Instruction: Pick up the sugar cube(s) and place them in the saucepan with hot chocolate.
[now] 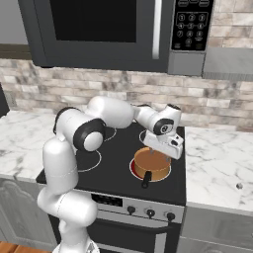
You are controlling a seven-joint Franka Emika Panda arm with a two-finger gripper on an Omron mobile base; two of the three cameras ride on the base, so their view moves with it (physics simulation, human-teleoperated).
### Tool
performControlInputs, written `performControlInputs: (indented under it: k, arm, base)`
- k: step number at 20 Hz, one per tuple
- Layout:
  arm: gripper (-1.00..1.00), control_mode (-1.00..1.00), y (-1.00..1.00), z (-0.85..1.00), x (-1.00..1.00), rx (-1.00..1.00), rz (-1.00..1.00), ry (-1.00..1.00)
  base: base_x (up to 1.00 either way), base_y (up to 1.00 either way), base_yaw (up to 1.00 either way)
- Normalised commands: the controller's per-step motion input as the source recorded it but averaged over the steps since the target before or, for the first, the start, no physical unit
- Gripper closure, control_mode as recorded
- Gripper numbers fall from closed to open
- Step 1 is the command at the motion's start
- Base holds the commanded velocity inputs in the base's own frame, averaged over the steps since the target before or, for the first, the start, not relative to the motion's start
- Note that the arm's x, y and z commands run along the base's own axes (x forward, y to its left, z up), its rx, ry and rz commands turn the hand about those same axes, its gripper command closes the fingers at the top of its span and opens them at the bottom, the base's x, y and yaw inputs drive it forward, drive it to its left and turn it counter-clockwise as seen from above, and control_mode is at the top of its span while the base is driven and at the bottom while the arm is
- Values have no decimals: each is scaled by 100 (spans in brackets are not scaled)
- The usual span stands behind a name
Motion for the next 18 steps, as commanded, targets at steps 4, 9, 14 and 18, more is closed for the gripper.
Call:
performControlInputs:
  k: [4, 9, 14, 18]
  arm:
    - [-100, -100, 0, 6, 0, 0, 0, -4]
    - [-100, -100, 0, 6, 0, 0, 0, -3]
    - [-100, -100, -24, 2, -2, 3, 0, -1]
    - [-100, -100, -21, 15, -25, 7, 0, -10]
  base:
    - [0, 0, 0]
    - [0, 0, 0]
    - [0, 0, 0]
    - [0, 0, 0]
